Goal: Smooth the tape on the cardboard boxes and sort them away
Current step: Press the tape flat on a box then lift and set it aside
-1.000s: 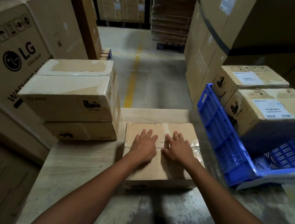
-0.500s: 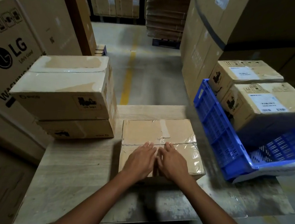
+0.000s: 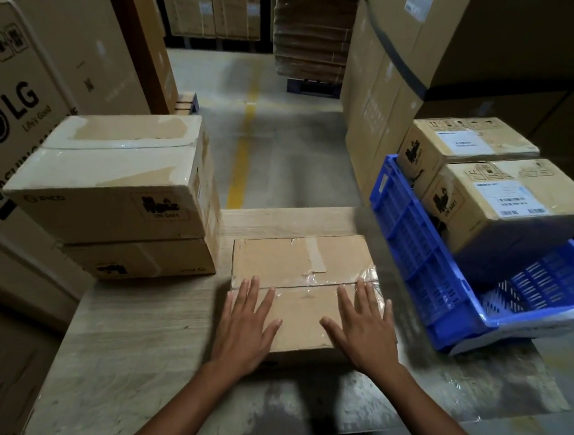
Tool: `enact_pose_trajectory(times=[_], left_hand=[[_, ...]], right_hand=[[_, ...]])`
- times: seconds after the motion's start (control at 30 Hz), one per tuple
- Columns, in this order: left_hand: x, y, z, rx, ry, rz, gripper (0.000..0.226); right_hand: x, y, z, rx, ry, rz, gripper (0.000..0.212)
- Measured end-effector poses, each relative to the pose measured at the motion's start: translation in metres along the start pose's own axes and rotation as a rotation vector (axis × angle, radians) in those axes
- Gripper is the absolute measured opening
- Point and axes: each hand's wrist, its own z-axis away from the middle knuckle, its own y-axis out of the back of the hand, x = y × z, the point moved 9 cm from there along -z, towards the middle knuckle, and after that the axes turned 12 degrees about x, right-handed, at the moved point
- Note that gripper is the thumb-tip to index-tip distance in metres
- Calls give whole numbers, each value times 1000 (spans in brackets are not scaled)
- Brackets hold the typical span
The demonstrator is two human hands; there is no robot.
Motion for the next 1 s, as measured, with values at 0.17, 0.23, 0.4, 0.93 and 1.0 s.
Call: enact_pose_trajectory(times=[0.17, 0.23, 0.4, 0.93, 1.0], left_hand=[[1, 3, -7, -43, -55, 24, 80], [1, 2, -5, -61, -69, 23, 87], [-3, 2, -4, -99, -48, 0, 87], [19, -8, -21, -219, -107, -61, 78], [28, -3, -35, -204, -115, -6, 66]], right_hand=[[-4, 2, -3, -23, 8, 11, 98], [-3, 5, -3, -40, 24, 4, 101], [-7, 1, 4, -44, 54, -4, 101], [-67, -5, -7, -51, 268, -40, 75], [-80, 1, -16, -28, 303, -43, 80]])
